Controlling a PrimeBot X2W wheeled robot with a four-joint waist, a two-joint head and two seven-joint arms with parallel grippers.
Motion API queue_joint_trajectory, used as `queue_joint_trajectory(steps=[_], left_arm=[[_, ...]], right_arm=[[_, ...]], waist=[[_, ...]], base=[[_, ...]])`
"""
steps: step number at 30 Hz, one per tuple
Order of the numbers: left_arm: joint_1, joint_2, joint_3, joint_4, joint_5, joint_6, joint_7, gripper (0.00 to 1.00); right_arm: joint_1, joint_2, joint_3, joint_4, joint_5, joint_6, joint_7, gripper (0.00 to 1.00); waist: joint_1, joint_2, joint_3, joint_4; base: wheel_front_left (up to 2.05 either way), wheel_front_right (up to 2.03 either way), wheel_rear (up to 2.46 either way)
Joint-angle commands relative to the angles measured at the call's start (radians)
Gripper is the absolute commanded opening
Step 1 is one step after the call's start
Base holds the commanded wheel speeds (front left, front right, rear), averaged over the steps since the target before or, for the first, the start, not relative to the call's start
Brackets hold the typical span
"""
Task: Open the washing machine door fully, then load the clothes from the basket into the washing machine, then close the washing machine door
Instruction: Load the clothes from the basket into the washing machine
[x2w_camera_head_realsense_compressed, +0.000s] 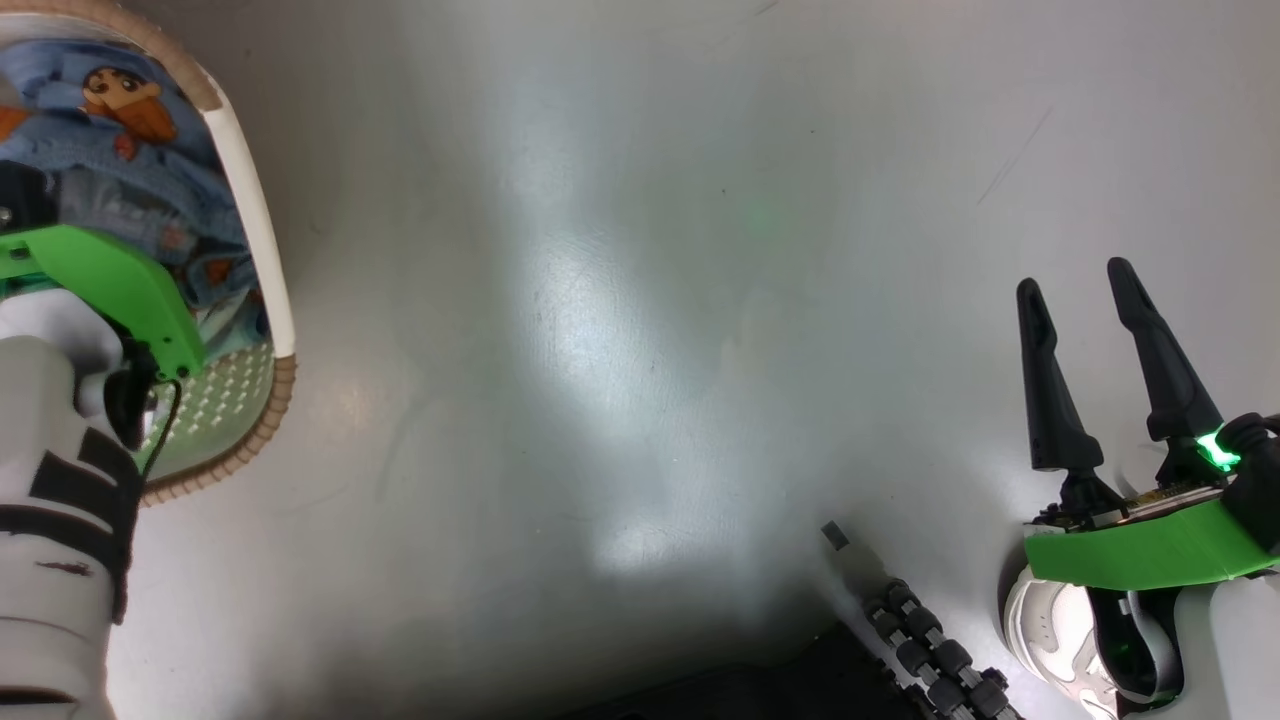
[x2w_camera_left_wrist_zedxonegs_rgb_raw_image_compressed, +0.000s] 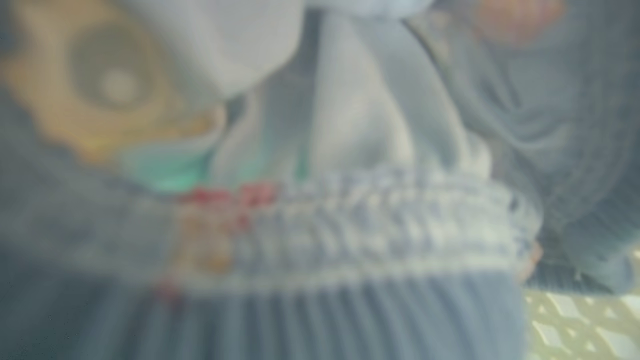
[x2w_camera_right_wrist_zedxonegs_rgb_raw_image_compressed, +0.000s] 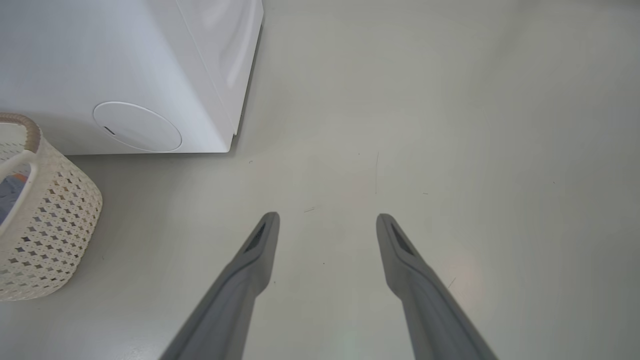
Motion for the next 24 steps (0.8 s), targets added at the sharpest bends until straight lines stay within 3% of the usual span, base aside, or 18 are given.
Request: queue_joint_trajectory(steps=[1,2,12,15,24], left_arm=[[0.023,0.028,0.005,0.002,0.007,0.007,-0.01,0.25],[0.024,0.022,0.001,0.005,0.009,0.008,-0.013,0.0],[0.074,-0.014,-0.005,0.011,-0.008,-0.004,-0.172,0.0],[0.116,-0.035,0.006,0.004,-0.031,-0.018,-0.27,0.0],[0.245,-0.066,0.037,-0.097,-0.076,-0.04,-0.355,0.0]], right_arm=[[0.05,-0.016,0.009,-0.02,0.01,0.002,-0.005,1.0],[0.051,-0.017,0.007,-0.02,0.009,0.002,-0.005,1.0],[0.04,-0.019,0.005,0.001,0.004,0.002,-0.005,1.0],[0.032,-0.021,0.011,0.019,0.006,0.002,-0.005,1.0],[0.052,-0.018,0.0,0.05,0.002,0.002,-0.005,1.0]], waist=[[-0.0001,0.0,0.001,0.002],[-0.0001,0.0,0.001,0.004],[-0.0001,0.0,-0.07,0.054],[-0.0001,0.0,-0.139,0.094],[-0.0001,0.0,-0.321,0.165]], base=[[0.0,0.0,0.0],[0.0,0.0,0.0],[0.0,0.0,0.0],[0.0,0.0,0.0],[0.0,0.0,0.0]])
